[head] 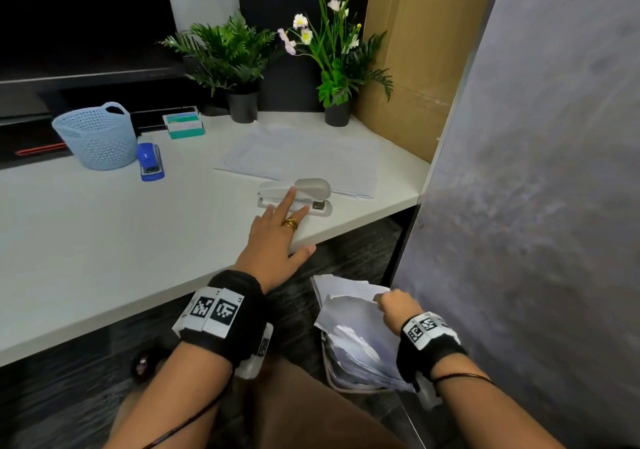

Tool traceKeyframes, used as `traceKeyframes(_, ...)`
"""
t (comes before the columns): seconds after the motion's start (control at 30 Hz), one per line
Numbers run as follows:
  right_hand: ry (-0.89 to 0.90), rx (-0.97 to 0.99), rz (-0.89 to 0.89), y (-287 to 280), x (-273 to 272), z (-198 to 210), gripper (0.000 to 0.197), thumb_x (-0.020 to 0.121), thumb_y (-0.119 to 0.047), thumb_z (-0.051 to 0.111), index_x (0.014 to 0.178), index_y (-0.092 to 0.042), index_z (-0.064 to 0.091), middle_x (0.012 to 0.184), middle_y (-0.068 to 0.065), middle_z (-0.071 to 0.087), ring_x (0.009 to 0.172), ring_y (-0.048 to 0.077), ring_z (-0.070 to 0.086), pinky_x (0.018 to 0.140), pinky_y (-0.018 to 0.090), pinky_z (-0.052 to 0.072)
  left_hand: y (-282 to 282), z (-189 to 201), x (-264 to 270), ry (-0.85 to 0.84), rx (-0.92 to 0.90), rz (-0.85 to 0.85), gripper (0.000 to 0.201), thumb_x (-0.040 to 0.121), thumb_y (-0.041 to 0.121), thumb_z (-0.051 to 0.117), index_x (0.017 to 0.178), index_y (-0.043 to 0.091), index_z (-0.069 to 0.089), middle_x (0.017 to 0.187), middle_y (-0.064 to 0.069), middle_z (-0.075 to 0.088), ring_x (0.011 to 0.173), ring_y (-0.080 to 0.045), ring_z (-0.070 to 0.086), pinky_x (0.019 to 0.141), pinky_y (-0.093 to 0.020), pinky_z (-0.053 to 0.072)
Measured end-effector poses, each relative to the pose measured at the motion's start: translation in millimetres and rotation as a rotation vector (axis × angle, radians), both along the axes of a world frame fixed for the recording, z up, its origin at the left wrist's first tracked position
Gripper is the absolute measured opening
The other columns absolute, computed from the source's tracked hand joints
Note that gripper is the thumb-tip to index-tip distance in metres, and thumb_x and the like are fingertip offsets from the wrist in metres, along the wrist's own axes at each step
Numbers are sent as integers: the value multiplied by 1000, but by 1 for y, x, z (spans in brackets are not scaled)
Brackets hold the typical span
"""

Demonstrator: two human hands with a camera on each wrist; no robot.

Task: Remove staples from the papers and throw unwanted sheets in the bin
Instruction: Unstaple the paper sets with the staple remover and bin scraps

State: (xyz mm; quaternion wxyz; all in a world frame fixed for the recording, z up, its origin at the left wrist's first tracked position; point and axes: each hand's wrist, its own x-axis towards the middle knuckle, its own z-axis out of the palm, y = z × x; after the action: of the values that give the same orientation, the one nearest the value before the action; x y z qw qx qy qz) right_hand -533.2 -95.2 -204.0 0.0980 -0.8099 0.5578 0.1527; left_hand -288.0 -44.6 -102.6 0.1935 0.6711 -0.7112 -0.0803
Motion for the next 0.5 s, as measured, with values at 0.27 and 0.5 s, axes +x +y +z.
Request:
traceKeyframes(0.27, 107, 102, 116, 0, 10, -70, 42, 97, -43, 35, 112, -16, 63, 120, 8, 62, 106, 27, 50, 83, 23, 34, 1, 6, 0, -20, 9, 0, 69, 90, 46, 53, 148, 26, 21, 157, 8, -12, 139, -27, 21, 114, -47, 18)
traceKeyframes(0.5, 165, -132, 113, -10, 7, -65, 41, 82, -50, 39, 102, -23, 62, 110, 1, 55, 105, 24, 43, 89, 39, 34, -1, 4, -2, -71, 16, 8, 76, 87, 51, 55, 149, 27, 18, 156, 8, -18, 143, -24, 12, 117, -46, 9)
